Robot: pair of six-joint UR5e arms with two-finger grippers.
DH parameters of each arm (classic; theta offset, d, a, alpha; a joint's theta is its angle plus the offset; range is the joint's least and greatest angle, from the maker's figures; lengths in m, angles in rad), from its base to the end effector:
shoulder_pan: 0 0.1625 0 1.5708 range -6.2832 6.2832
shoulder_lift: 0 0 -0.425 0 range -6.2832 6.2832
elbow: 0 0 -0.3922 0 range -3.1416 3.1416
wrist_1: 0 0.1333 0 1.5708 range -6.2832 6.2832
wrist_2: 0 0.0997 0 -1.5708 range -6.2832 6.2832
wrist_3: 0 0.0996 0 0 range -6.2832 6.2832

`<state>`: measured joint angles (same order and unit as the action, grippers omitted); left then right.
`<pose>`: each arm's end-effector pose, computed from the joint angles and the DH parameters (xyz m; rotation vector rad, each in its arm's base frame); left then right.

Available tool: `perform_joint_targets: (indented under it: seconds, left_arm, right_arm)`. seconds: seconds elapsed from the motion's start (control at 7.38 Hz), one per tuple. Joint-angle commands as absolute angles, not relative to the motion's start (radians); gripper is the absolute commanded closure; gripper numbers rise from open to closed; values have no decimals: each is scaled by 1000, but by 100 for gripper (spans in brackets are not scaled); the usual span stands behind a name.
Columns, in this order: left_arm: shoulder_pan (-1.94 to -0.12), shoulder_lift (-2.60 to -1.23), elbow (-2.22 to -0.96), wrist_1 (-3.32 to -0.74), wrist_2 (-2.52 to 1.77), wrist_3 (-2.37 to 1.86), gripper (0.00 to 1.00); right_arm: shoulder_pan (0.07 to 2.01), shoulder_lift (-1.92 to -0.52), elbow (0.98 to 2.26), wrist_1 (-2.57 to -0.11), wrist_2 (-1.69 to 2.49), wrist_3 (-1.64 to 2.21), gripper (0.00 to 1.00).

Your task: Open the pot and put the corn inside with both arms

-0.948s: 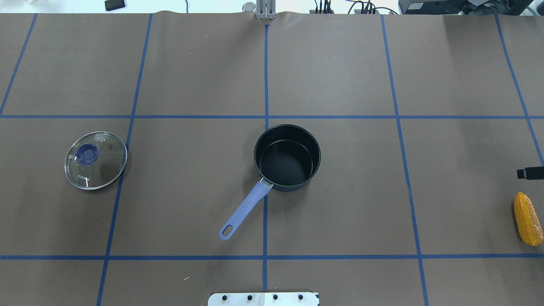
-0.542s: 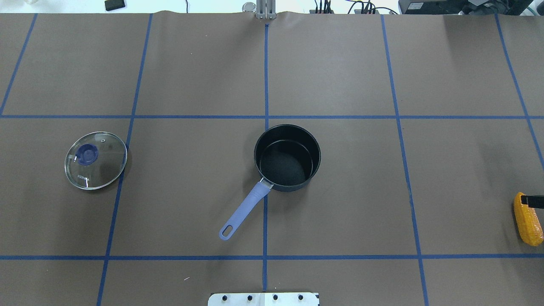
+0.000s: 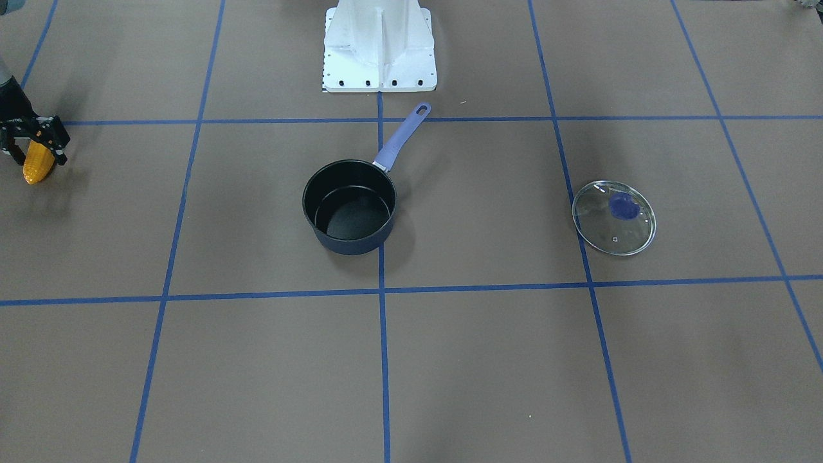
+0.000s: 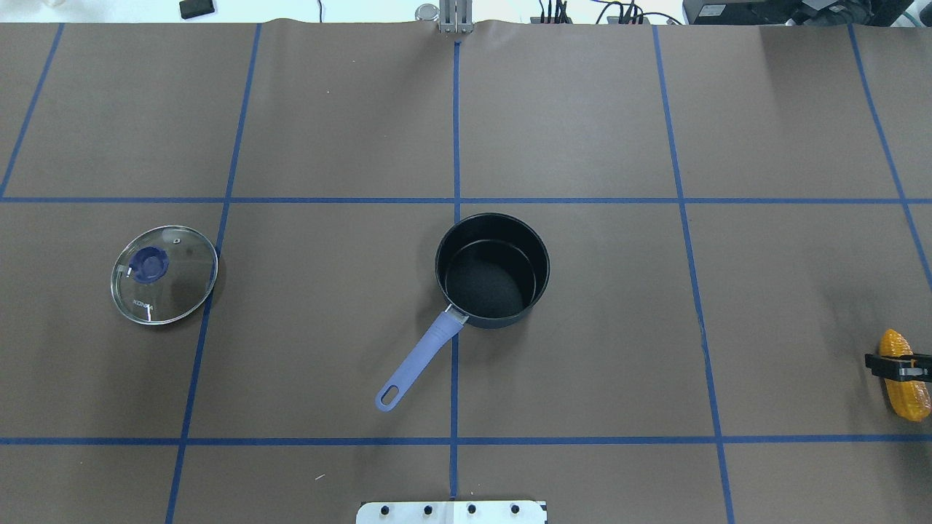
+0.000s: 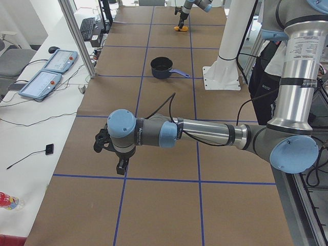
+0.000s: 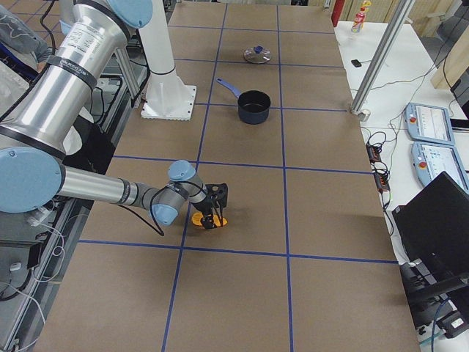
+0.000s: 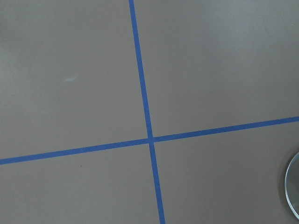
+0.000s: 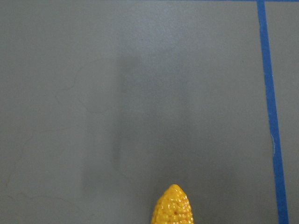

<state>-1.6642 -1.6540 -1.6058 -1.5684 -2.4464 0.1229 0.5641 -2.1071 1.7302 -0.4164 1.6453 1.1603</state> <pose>-0.1061 -0.5236 0.5916 0.2021 0.8579 0.0783 -0.1763 -0.2605 0.6730 0.3016 -0.7202 0.1168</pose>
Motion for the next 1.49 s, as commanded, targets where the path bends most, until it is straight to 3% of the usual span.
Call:
perform_joint_targets:
  seconds: [0.0,0.27,0.54,1.35]
  left_arm:
    - [-1663,-1655,-1606,-1569,-2447,121,2]
    - [-1663,-1655,-1606,-1569,-2445,120,2]
    - [-1663,-1654,-1603,-1569,-2445,120,2]
    - [-1661,-1654,-1585,-1568,-2444,118,2]
  right_arm:
    - [549,-2108,1726,-414,1637,1158,100]
    - [570,-2079,1756,-414,1658,1154,100]
    - [667,-1946,1753,-467,1754,1152,100]
    - [709,-1093,1752,-1408,1776,1291,100]
